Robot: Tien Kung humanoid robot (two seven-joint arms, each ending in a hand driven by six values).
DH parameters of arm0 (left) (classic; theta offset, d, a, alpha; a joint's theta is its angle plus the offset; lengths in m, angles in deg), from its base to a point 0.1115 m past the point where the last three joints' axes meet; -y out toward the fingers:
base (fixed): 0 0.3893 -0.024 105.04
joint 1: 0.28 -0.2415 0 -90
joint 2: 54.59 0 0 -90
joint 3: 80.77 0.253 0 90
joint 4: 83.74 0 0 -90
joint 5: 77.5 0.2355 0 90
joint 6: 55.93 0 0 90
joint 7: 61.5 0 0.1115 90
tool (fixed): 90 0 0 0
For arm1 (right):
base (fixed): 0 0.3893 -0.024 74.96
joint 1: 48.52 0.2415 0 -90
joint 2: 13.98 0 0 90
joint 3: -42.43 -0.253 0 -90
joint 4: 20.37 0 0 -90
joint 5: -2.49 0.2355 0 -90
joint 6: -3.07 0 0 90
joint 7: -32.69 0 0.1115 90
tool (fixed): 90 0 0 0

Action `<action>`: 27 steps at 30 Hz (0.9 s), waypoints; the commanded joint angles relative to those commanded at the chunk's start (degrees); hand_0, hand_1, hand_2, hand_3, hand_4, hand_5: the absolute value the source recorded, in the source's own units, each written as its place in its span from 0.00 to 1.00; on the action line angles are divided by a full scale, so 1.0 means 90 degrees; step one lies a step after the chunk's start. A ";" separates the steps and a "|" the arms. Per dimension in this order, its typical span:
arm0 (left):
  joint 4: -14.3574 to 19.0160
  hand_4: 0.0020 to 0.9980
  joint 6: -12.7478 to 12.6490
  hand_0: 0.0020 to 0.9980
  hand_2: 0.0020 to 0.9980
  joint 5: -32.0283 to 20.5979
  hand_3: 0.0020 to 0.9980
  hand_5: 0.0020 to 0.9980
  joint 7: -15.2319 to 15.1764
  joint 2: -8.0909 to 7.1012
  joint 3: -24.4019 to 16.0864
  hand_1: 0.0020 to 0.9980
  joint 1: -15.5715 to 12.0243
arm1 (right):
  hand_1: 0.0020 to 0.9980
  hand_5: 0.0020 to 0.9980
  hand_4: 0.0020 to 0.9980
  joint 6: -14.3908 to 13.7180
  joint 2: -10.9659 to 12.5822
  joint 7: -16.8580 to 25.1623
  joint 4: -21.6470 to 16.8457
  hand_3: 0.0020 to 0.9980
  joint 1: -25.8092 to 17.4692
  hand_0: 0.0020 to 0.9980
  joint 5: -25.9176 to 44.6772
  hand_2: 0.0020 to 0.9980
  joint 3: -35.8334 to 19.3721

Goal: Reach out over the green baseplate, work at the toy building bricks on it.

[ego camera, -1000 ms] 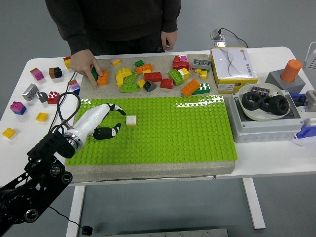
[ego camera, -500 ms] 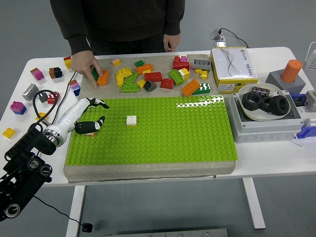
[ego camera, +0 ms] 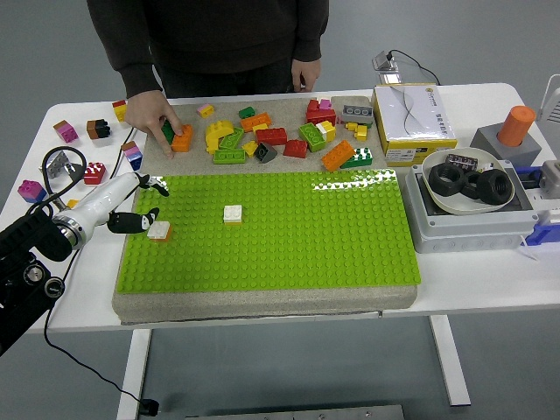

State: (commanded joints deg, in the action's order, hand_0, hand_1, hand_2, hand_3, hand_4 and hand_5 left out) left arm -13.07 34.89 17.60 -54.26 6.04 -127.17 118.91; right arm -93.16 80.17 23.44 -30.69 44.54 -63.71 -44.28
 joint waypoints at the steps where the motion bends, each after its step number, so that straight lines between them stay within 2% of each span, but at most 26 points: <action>1: -0.0020 0.51 0.0066 0.95 0.86 -0.0029 0.74 0.00 0.0038 -0.0027 0.0028 0.87 0.0053 | 0.56 0.78 0.63 -0.0002 0.0005 0.0000 0.0000 0.63 -0.0005 0.53 0.0005 0.62 0.0003; 2: -0.0036 0.49 0.0122 0.96 0.87 -0.0057 0.78 0.00 0.0076 -0.0045 0.0048 0.90 0.0096 | 0.55 0.78 0.63 -0.0002 0.0008 0.0001 0.0000 0.63 -0.0008 0.53 0.0015 0.60 0.0011; 6: -0.0083 0.49 0.0496 0.96 0.87 -0.0190 0.78 0.00 0.0384 -0.0124 0.0191 0.90 0.0282 | 0.55 0.78 0.63 0.0014 0.0015 -0.0019 0.0000 0.63 0.0012 0.53 0.0018 0.60 0.0042; 7: -0.0047 0.49 0.0620 0.96 0.87 -0.0222 0.78 0.00 0.0499 -0.0155 0.0211 0.90 0.0308 | 0.55 0.78 0.63 0.0020 0.0015 -0.0027 0.0000 0.63 0.0022 0.53 0.0005 0.60 0.0047; 8: -0.0005 0.58 0.0730 0.98 0.92 -0.0255 0.84 0.00 0.0597 -0.0179 0.0206 0.94 0.0323 | 0.54 0.78 0.63 0.0025 0.0015 -0.0032 0.0000 0.63 0.0029 0.53 -0.0001 0.61 0.0054; 13: 0.0339 0.58 0.1255 0.98 0.92 -0.0556 0.84 0.00 0.1065 -0.0332 0.0141 0.94 0.0381 | 0.54 0.78 0.63 0.0038 0.0016 -0.0049 0.0000 0.63 0.0048 0.53 0.0030 0.61 0.0107; 14: 0.0402 0.75 0.1335 0.99 0.94 -0.0624 0.88 0.00 0.1139 -0.0362 0.0145 0.95 0.0394 | 0.54 0.78 0.63 0.0040 0.0019 -0.0049 0.0000 0.63 0.0052 0.53 0.0036 0.61 0.0116; 16: 0.0490 0.75 0.1460 0.99 0.94 -0.0728 0.88 0.00 0.1260 -0.0384 0.0141 0.95 0.0421 | 0.54 0.78 0.63 0.0039 0.0028 -0.0050 0.0000 0.63 0.0060 0.53 0.0037 0.61 0.0122; 20: 0.0452 0.77 0.1569 0.99 0.94 -0.0803 0.88 0.00 0.1379 -0.0312 0.0140 0.96 0.0450 | 0.54 0.78 0.63 0.0040 0.0040 -0.0055 0.0000 0.63 0.0081 0.53 0.0006 0.62 0.0112; 27: 0.0182 0.78 0.1572 0.99 0.95 -0.0739 0.87 0.00 0.1402 -0.0049 0.0127 0.96 0.0388 | 0.54 0.78 0.63 0.0039 0.0056 -0.0057 0.0000 0.63 0.0120 0.53 -0.0032 0.61 0.0097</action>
State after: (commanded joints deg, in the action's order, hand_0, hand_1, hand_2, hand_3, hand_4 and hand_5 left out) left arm -11.44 49.04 10.96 -41.65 5.60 -126.02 122.40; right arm -92.80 80.67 22.92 -30.69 45.63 -64.00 -43.41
